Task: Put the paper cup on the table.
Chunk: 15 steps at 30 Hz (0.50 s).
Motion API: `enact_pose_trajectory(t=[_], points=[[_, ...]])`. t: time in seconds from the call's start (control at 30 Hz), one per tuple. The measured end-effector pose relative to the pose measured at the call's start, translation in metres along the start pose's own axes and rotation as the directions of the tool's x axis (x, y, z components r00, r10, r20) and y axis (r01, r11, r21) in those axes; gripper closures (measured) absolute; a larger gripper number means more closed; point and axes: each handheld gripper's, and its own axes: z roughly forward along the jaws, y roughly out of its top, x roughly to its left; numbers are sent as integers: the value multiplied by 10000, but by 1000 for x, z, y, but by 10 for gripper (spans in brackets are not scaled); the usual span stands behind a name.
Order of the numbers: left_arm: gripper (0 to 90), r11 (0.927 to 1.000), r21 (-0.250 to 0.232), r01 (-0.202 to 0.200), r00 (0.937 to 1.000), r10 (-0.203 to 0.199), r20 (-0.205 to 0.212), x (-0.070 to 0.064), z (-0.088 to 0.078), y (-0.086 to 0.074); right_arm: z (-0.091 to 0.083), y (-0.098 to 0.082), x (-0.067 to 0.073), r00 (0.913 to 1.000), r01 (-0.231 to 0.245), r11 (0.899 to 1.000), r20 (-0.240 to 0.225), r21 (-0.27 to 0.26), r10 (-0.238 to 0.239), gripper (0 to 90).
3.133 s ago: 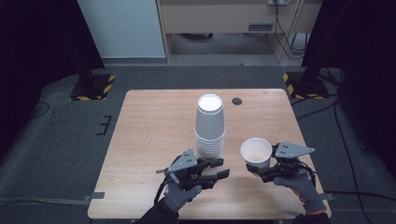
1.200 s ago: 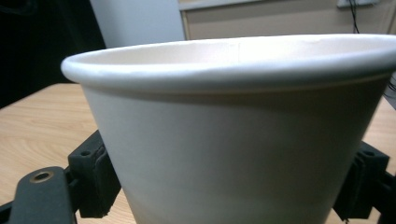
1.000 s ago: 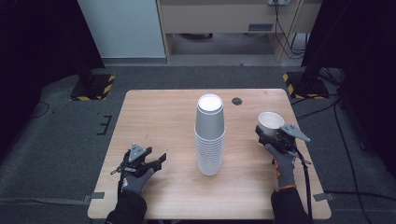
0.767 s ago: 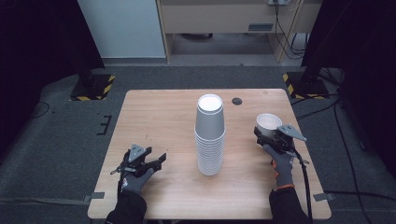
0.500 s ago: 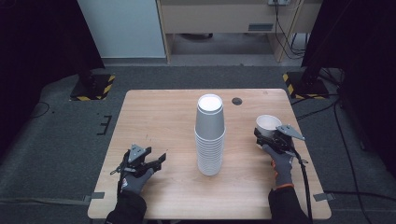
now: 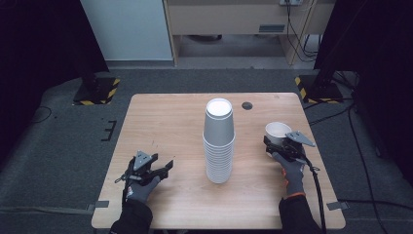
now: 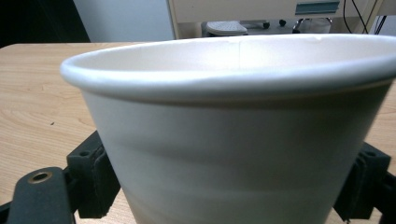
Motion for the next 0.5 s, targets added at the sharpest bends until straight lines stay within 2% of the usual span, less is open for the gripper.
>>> enact_pose_trajectory(t=[0.13,0.27,0.43,0.5], points=[[262,10000,20,-14,10000,14,-2,0,0,0,-3,-6,-4,9994,-353,9994,-40,-53,353,143],[262,10000,9,-18,10000,18,-4,0,0,0,-4,-5,-3,9996,-272,9995,-111,166,274,133],[262,10000,31,-19,10000,19,-7,0,0,0,-4,-8,0,9997,224,9978,-95,630,-218,109],[262,10000,25,-17,10000,17,-3,0,0,0,-6,-10,1,9998,217,9986,-50,489,-215,123]])
